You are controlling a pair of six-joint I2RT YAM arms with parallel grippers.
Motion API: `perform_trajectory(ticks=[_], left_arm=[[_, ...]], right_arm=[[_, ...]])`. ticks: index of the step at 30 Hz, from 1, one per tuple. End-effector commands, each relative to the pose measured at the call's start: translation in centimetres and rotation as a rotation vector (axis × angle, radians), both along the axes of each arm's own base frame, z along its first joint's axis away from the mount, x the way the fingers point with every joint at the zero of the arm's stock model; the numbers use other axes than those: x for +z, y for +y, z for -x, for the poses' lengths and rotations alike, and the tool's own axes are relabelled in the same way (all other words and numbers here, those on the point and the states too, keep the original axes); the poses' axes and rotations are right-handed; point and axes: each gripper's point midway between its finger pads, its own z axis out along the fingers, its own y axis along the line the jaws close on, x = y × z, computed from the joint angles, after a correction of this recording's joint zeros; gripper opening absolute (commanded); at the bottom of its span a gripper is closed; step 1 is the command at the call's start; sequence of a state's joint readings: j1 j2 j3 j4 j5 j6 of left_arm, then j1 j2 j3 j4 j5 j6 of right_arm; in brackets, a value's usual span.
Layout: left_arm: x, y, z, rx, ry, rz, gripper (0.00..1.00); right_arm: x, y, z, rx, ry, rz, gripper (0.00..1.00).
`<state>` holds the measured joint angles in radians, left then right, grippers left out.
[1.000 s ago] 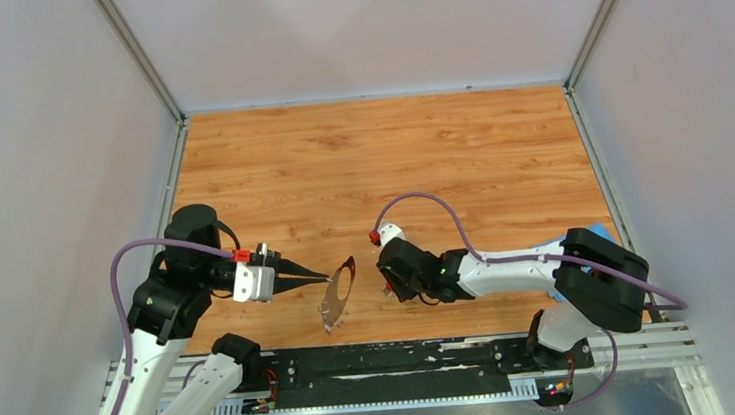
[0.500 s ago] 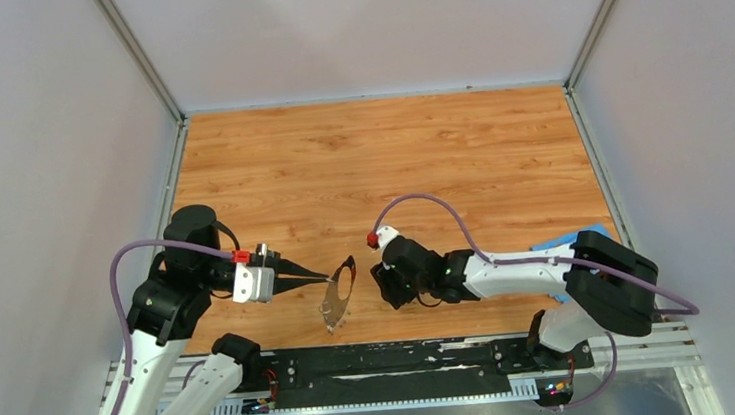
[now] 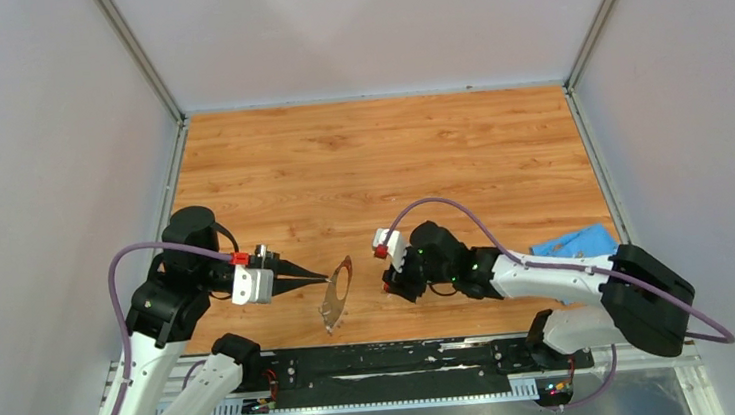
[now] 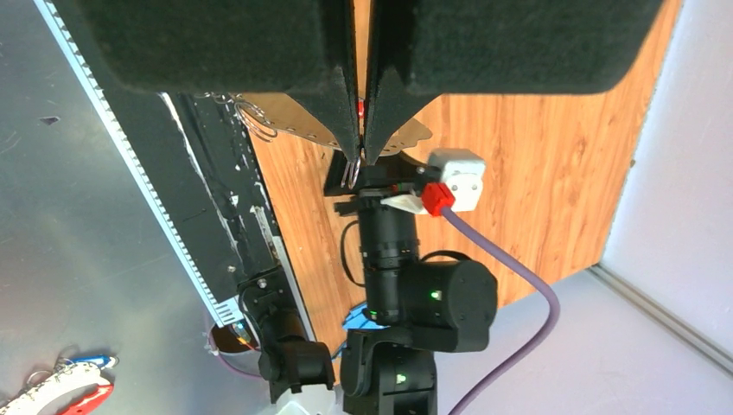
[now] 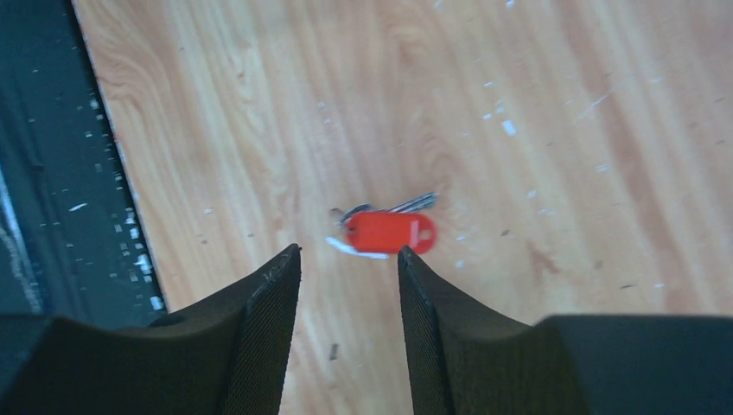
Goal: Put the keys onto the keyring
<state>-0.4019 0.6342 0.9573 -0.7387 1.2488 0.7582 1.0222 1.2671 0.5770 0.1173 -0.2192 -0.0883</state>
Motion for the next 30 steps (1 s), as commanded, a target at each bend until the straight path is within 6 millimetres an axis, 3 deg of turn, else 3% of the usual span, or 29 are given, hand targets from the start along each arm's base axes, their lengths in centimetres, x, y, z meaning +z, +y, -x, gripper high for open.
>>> perform_trajectory(ticks=[1, 6, 18, 30], left_arm=[[0.6, 0.0, 0.5, -0.016, -0.014, 0.014, 0.0], [0.9, 0.1, 0.6, -0.005, -0.021, 0.016, 0.0], [1.2, 0.2, 0.5, 0.006, -0.031, 0.016, 0.0], [1.5, 0.2, 0.2, 0.026, -0.021, 0.012, 0.0]], right_arm=[[0.7, 0.5, -1.7, 0.13, -0.126, -0.089, 0.48], [-0.9, 1.4, -1.6, 0.23, -0.085, -0.083, 0.43], [-2.8, 1.6, -2.4, 0.279, -0.042, -0.059, 0.38], [-3.7, 1.7, -1.8, 0.297, -0.067, -0.016, 0.32]])
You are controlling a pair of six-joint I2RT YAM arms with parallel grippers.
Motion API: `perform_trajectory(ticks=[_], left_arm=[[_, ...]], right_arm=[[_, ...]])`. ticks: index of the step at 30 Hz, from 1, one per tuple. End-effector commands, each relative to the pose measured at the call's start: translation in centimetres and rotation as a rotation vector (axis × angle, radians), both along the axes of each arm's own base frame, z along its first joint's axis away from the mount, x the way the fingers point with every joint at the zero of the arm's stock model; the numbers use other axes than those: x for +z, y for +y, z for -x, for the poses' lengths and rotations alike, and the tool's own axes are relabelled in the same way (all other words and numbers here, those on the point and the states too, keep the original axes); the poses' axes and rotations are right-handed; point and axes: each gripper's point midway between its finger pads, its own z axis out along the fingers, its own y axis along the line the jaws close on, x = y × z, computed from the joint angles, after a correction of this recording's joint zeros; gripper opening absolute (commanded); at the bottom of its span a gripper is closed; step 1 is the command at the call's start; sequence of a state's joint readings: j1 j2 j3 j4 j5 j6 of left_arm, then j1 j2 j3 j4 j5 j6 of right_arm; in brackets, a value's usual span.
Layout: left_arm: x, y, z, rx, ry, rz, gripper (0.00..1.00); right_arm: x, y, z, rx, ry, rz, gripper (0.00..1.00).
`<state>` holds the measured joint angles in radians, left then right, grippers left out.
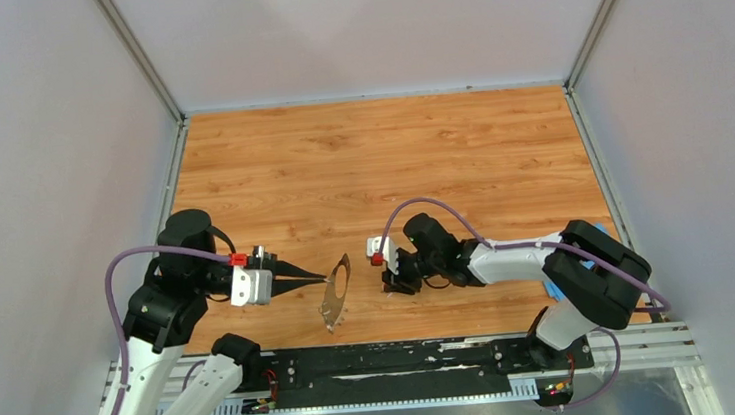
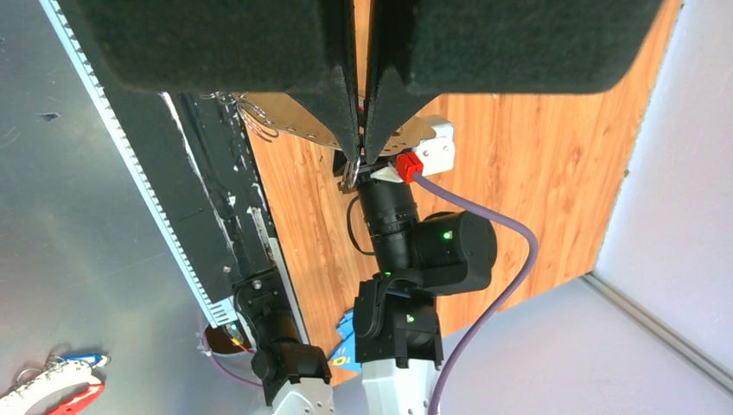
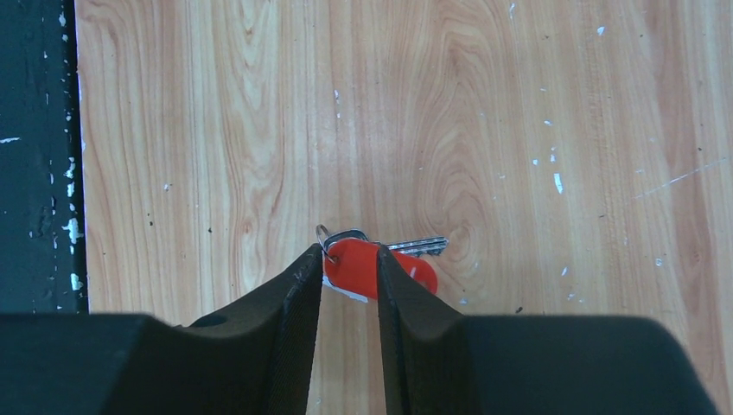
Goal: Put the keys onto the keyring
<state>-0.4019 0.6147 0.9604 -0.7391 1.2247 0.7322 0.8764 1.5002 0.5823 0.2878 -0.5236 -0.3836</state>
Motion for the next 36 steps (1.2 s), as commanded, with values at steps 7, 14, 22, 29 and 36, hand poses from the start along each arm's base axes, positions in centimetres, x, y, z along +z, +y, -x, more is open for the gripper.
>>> perform_trajectory(ticks=[7, 14, 22, 29, 36], left_arm=[[0.9, 0.0, -0.3, 0.019, -0.021, 0.003, 0.0], [1.1, 0.0, -0.4, 0.021, -0.013, 0.003, 0.0], [1.1, 0.0, -0.3, 0.024, -0.009, 0.002, 0.0], [0.3, 0.1, -0.7, 0.047, -0.004, -0.012, 0.0], [-1.3, 0.3, -2.2, 0.123, 0.023, -0.053, 0.0]], right_arm=[[-0.5, 0.8, 0.7, 0.041, -0.017, 0.026, 0.29], [-1.0, 0.7, 0.8, 0.028, -0.015, 0.05, 0.17], [-0.7, 0.3, 0.3, -0.035, -0.015, 0.049, 0.0], [3.5, 0.6, 1.1, -0.096, 0.042, -0.057, 0.01], [7.7, 0.4, 4.2, -0.15, 0.206, -0.158, 0.0]])
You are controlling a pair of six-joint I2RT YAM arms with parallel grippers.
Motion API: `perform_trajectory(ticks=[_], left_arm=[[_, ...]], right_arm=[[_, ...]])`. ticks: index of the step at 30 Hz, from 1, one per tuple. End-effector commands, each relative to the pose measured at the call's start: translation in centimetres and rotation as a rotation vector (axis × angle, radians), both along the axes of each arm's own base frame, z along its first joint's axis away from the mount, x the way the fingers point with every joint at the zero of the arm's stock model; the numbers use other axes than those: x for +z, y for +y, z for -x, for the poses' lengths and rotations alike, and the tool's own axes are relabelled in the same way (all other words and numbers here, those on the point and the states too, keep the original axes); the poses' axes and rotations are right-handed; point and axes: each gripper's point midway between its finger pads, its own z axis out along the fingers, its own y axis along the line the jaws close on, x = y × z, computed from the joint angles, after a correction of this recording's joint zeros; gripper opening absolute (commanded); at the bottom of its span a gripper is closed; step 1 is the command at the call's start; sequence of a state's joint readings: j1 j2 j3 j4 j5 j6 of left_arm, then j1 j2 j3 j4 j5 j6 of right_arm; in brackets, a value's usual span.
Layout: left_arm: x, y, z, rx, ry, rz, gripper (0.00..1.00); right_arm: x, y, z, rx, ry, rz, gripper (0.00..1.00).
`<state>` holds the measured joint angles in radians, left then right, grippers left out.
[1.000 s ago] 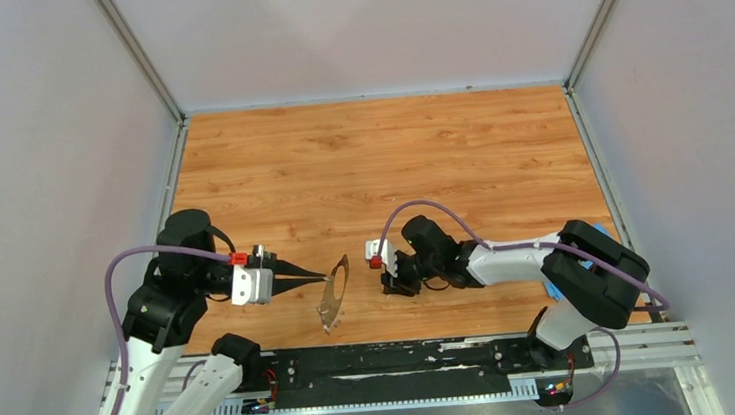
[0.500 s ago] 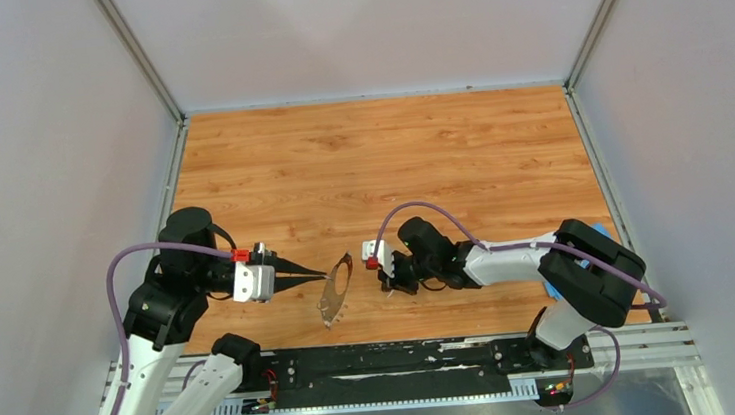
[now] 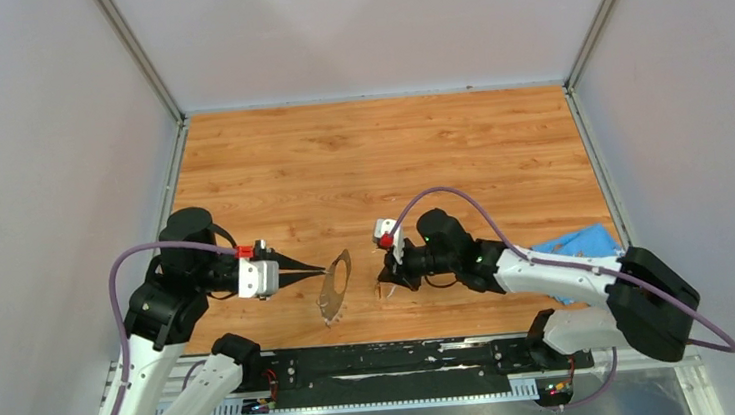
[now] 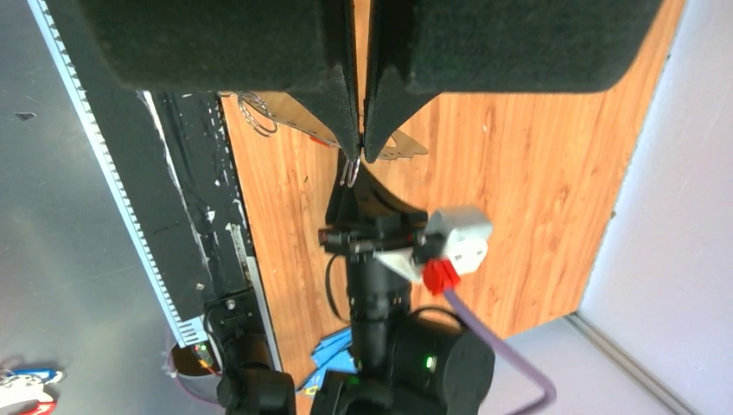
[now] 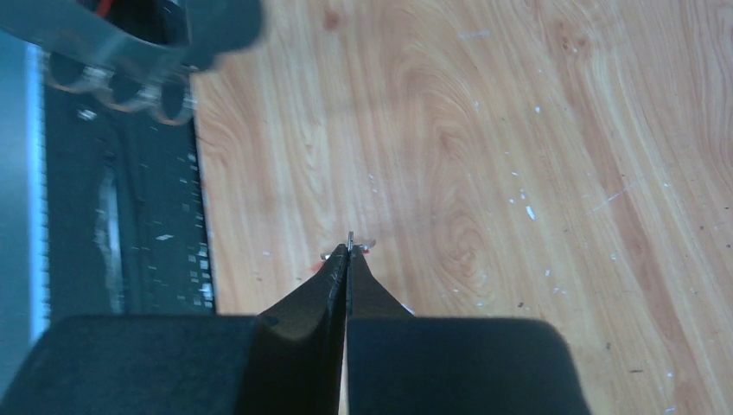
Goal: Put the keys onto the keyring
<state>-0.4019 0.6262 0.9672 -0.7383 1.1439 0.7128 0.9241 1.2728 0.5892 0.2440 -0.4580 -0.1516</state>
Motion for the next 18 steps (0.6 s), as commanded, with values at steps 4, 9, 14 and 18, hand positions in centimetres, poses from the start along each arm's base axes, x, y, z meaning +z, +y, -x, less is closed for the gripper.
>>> perform_trajectory(ticks=[4, 9, 14, 18], left_arm=[[-1.8, 0.3, -1.4, 0.068, -0.023, -0.04, 0.0], [-2.3, 0.5, -2.2, 0.09, -0.066, -0.062, 0.0], [-3.0, 0.6, -2.6, 0.104, -0.087, -0.077, 0.0], [-3.2, 0.9, -2.6, 0.107, -0.128, -0.08, 0.0]], right_arm=[[4.4, -0.2, 4.1, -0.045, 0.215, -0.061, 0.01], [8.4, 0.6, 5.4, -0.011, 0.24, -0.073, 0.01], [14.2, 2.0, 5.1, 0.007, 0.197, -0.163, 0.0], [17.2, 3.0, 4.9, 0.007, 0.208, -0.205, 0.01]])
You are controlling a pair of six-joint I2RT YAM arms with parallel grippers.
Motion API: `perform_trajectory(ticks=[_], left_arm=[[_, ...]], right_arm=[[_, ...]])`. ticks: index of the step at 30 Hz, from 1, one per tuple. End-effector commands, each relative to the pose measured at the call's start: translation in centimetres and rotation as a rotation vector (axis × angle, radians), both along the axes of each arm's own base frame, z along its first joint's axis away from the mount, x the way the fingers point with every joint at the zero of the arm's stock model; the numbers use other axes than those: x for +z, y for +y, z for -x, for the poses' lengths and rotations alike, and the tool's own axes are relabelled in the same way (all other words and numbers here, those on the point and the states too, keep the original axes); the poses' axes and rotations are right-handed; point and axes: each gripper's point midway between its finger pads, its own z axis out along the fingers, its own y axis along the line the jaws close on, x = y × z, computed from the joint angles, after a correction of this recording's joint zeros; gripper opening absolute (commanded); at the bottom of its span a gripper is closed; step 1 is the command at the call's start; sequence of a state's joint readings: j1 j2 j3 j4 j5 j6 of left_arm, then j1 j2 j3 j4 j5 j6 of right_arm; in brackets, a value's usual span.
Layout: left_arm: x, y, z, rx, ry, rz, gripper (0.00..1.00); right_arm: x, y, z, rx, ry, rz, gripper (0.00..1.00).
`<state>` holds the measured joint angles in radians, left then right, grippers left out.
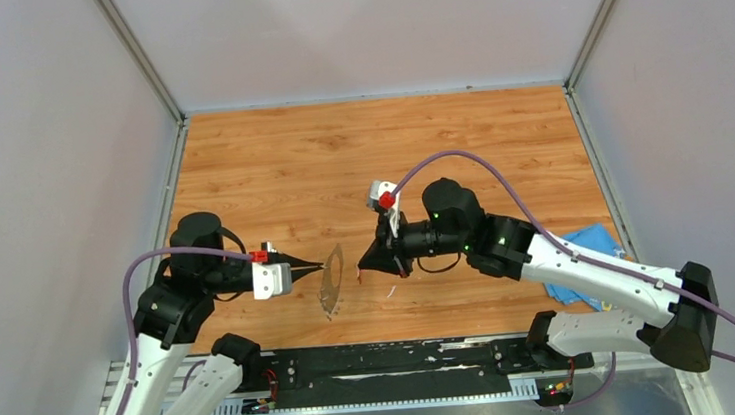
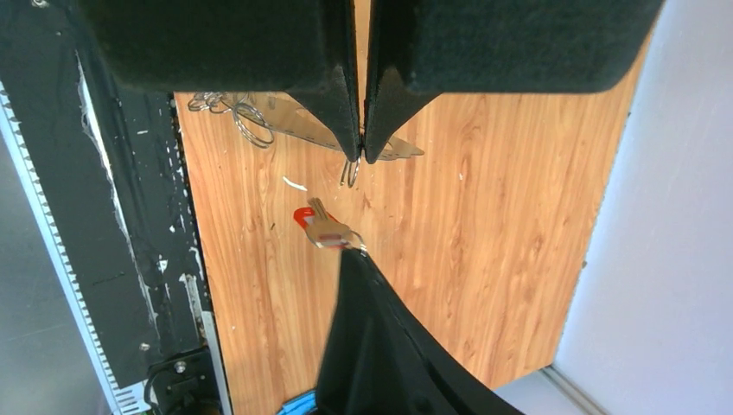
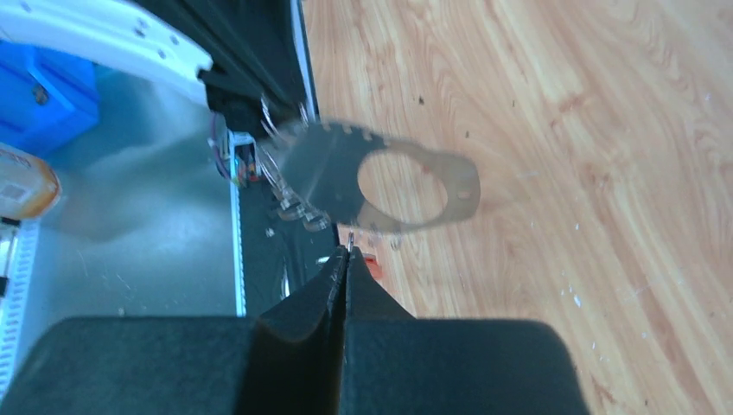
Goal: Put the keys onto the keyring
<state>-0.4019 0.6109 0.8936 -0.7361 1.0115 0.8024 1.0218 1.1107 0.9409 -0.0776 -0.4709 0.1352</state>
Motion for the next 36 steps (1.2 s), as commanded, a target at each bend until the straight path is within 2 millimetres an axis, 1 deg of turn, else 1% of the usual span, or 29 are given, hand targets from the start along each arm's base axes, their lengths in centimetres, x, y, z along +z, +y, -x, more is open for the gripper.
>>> perform_trajectory(ticks=[1, 4, 5, 7, 9, 12, 15, 21, 27, 28, 31, 36], left_arm=[[-0.2, 0.2, -0.2, 0.006, -0.074, -0.01, 0.0], [0.1, 0.3, -0.8, 0.042, -0.062, -0.004, 0.0], [0.4, 0.2, -1.4, 0.08, -0.036, 0.02, 0.0], [1.3, 0.3, -3.5, 0.219, 0.036, 0.099, 0.0], [2.2, 0.3, -4.3, 0.281, 0.06, 0.172, 0.0], [3.1, 0.1, -4.5, 0.298, 0.09, 0.239, 0.0], [3.6, -0.1, -4.7, 0.327, 0.158, 0.298, 0.0], [4.5, -0.4, -4.8, 0.326, 0.19, 0.393, 0.0], [3.7, -0.4, -5.8, 0.366, 0.241, 0.395, 0.0], [3.6, -0.4, -6.0, 0.375, 0.242, 0.395, 0.0], [3.3, -0.5, -6.1, 0.379, 0.276, 0.395, 0.0], [3.0, -0.5, -6.2, 0.385, 0.271, 0.391, 0.0]], right_arm=[[2.9, 0.8, 0.8, 0.013, 0.057, -0.022, 0.0], [4.0, 1.8, 1.0, 0.028, 0.082, -0.06, 0.01], [4.2, 2.1, 1.1, 0.031, 0.085, -0.07, 0.01], [4.3, 2.5, 1.0, 0.03, 0.096, -0.078, 0.01], [4.4, 2.8, 1.0, 0.032, 0.1, -0.085, 0.01], [5.1, 2.8, 0.5, 0.0, 0.092, -0.104, 0.0], [5.9, 2.7, -0.4, -0.056, 0.081, -0.138, 0.0], [7.2, 2.9, -2.3, -0.172, 0.087, -0.184, 0.0], [8.9, 2.3, -3.7, -0.262, 0.065, -0.201, 0.0], [8.7, 2.1, -3.8, -0.275, 0.071, -0.179, 0.0], [9.1, 2.1, -4.1, -0.284, 0.07, -0.142, 0.0], [9.2, 2.5, -3.8, -0.253, 0.065, -0.115, 0.0]])
